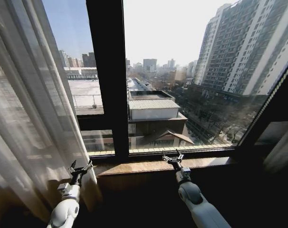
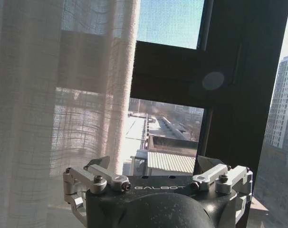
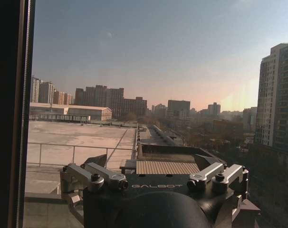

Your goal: Open the curtains by pulling them apart, changing their state from closed to fully open.

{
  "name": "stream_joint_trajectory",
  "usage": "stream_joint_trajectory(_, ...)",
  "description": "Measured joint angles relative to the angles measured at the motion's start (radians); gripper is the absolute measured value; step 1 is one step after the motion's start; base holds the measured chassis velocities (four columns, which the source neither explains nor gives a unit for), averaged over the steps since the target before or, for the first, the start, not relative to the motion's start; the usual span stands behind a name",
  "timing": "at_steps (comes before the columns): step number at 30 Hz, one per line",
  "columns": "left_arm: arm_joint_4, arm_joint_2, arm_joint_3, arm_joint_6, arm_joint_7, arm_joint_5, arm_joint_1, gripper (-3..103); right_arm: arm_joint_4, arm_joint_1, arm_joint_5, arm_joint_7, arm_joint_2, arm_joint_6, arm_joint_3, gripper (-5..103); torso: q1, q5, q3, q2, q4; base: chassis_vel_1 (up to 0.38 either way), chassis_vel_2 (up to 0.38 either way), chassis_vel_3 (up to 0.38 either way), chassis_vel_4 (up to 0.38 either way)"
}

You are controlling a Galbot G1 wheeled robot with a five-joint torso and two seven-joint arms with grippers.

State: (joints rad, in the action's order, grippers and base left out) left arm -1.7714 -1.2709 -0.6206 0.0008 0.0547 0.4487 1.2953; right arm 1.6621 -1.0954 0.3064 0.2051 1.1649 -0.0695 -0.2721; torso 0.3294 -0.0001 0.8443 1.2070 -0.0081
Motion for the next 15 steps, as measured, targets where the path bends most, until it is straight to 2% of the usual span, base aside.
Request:
stream_joint_trajectory(2, -0.015, -0.003, 0.024, 0.063, 0.016, 0.0, -0.018, 100, 0.0, 0.0, 0.0, 0.0, 0.0, 0.0, 0.0, 100, 0.0, 0.0, 0.0, 0.0, 0.0, 0.0, 0.0, 0.0, 0.0)
stream_joint_trajectory(3, -0.015, -0.003, 0.024, 0.063, 0.016, 0.0, -0.018, 100, 0.0, 0.0, 0.0, 0.0, 0.0, 0.0, 0.0, 100, 0.0, 0.0, 0.0, 0.0, 0.0, 0.0, 0.0, 0.0, 0.0)
stream_joint_trajectory(7, -0.047, -0.008, 0.074, 0.195, 0.049, 0.0, -0.057, 100, 0.0, 0.0, 0.0, 0.0, 0.0, 0.0, 0.0, 100, 0.0, 0.0, 0.0, 0.0, 0.0, 0.0, 0.0, 0.0, 0.0)
stream_joint_trajectory(8, -0.047, -0.008, 0.074, 0.195, 0.049, 0.0, -0.057, 100, 0.0, 0.0, 0.0, 0.0, 0.0, 0.0, 0.0, 100, 0.0, 0.0, 0.0, 0.0, 0.0, 0.0, 0.0, 0.0, 0.0)
stream_joint_trajectory(10, -0.066, -0.011, 0.104, 0.272, 0.069, 0.0, -0.079, 100, 0.0, 0.0, 0.0, 0.0, 0.0, 0.0, 0.0, 100, 0.0, 0.0, 0.0, 0.0, 0.0, 0.0, 0.0, 0.0, 0.0)
stream_joint_trajectory(11, -0.066, -0.011, 0.104, 0.272, 0.069, 0.0, -0.079, 100, 0.0, 0.0, 0.0, 0.0, 0.0, 0.0, 0.0, 100, 0.0, 0.0, 0.0, 0.0, 0.0, 0.0, 0.0, 0.0, 0.0)
stream_joint_trajectory(14, -0.088, -0.014, 0.137, 0.359, 0.09, 0.001, -0.105, 100, 0.0, 0.0, 0.0, 0.0, 0.0, 0.0, 0.0, 100, 0.0, 0.0, 0.0, 0.0, -0.0001, 0.0, 0.0, 0.0, 0.0)
stream_joint_trajectory(15, -0.088, -0.014, 0.137, 0.359, 0.09, 0.001, -0.105, 100, 0.0, 0.0, 0.0, 0.0, 0.0, 0.0, 0.0, 100, 0.0, 0.0, 0.0, 0.0, -0.0001, 0.0, 0.0, 0.0, 0.0)
